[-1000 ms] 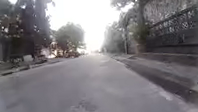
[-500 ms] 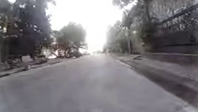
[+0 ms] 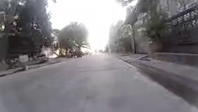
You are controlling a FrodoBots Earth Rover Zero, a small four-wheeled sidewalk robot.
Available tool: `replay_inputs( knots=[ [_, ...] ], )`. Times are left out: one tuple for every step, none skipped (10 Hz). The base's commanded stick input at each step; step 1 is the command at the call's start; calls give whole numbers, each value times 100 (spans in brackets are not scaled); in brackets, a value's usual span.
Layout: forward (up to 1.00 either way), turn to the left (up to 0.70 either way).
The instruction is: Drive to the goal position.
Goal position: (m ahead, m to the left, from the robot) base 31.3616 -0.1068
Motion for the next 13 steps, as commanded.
replay_inputs(
  knots=[
    [100, 0],
    [100, 0],
    [100, 0],
    [100, 0],
    [100, 0],
    [100, 0],
    [100, 0],
    [100, 0],
    [100, 0],
    [100, 0],
    [97, 0],
    [90, 0],
    [75, 0]
  ],
)
